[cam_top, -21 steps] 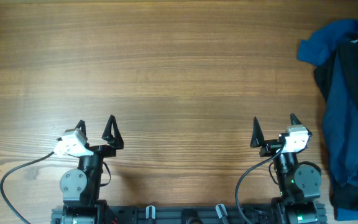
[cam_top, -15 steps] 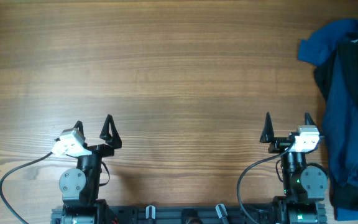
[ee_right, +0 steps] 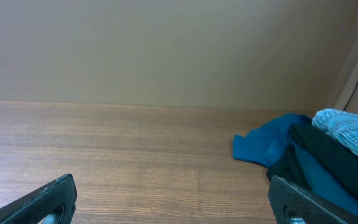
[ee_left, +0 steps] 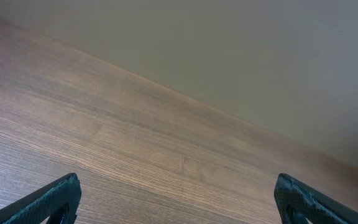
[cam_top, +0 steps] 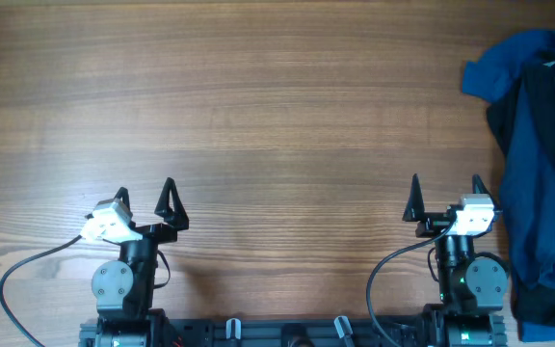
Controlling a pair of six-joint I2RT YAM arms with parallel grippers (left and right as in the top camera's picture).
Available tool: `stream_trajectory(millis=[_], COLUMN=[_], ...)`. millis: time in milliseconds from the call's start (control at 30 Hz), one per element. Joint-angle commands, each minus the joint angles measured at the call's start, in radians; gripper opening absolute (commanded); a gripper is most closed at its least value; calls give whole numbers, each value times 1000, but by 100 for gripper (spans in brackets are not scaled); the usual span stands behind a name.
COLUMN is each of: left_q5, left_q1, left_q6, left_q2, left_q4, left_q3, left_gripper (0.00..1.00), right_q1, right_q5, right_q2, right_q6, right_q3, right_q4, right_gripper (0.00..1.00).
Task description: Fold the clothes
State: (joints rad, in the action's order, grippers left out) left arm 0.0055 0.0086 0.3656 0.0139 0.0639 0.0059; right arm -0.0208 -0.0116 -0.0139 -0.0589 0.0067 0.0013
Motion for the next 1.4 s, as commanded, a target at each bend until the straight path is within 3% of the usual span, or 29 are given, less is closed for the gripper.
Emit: stream_trajectory(millis=[0, 1367], left_q5=[4, 4], left_q1=[6, 6], left_q6=[5, 5], left_q2=[2, 2], left_q4=[10, 10], left_q3=[0, 0], left_gripper=[100, 100], right_q1=[-3, -3], right_q5=[5, 5], right_q2=[-4, -4], right_q6=[-20, -20], right_q3=[-1, -1], right_q4=[6, 6], right_gripper=[100, 100])
